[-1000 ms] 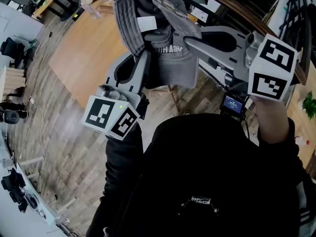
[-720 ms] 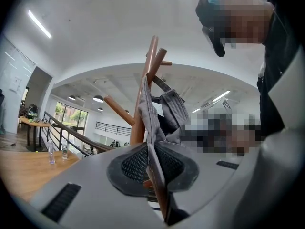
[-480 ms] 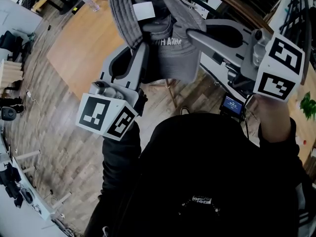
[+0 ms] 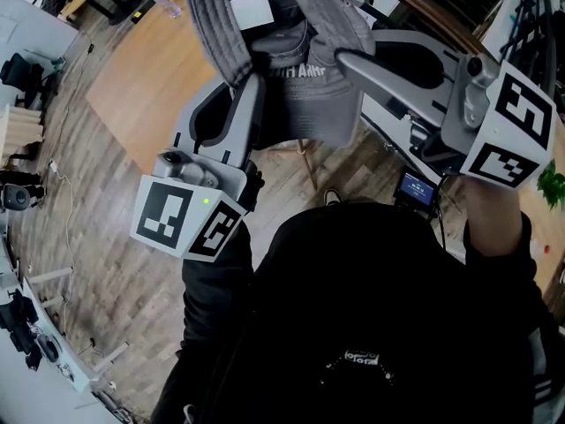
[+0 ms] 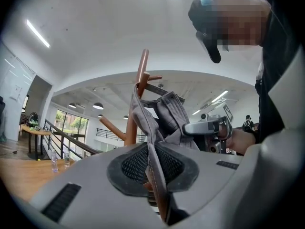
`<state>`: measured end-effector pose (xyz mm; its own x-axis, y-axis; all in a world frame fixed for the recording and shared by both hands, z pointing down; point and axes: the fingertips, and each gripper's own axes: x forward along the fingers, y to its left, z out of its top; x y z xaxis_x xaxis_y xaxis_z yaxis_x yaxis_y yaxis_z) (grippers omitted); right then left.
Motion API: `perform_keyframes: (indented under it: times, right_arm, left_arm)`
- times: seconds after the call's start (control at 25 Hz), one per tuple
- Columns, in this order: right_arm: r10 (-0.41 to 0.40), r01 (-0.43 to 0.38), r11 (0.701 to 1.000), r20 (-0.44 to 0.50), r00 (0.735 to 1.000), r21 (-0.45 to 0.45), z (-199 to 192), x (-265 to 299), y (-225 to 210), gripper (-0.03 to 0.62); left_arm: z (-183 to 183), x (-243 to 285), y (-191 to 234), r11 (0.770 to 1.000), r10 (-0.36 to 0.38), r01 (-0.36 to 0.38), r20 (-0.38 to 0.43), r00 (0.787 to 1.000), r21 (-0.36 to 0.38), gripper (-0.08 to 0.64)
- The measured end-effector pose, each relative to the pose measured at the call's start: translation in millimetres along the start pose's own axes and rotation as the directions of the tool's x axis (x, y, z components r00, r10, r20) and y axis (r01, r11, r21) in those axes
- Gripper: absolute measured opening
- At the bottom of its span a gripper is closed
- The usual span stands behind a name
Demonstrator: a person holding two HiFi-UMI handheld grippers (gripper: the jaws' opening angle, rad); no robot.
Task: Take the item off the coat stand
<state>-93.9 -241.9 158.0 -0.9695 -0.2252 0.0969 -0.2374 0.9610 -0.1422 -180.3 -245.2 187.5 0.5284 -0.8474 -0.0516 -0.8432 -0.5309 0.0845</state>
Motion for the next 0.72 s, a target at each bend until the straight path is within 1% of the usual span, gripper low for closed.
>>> perform_keyframes:
  times: [0.32, 0.44, 0.56, 0.72]
  right_arm:
    - [0.002, 0.000, 1.000, 0.067, 0.998, -0.028, 25.9, -13.6, 20.5, 0.032]
    - [0.007, 0.001, 0.997, 0.105, 0.994, -0.076, 35.8, -13.4, 28.8, 0.032]
    - [0.014, 0.000, 0.995, 0.137, 0.990, -0.102, 37.4, -14.2, 44.0, 0.032]
    - [0.025, -0.002, 0.990, 0.161, 0.987, -0.140, 43.7, -20.6, 55.2, 0.032]
  left_arm:
    - [34.1, -12.8, -15.9, 0.999, -0.008, 0.005, 0.051, 0.999, 0.041, 0.035]
    - [40.4, -19.5, -19.9, 0.998, -0.005, 0.000, 0.080, 0.997, 0.061, 0.035]
    - [43.2, -33.1, -25.0, 0.997, -0.003, -0.005, 0.104, 0.995, 0.081, 0.035]
    - [58.2, -35.2, -31.2, 0.990, -0.016, -0.003, 0.133, 0.991, 0.140, 0.035]
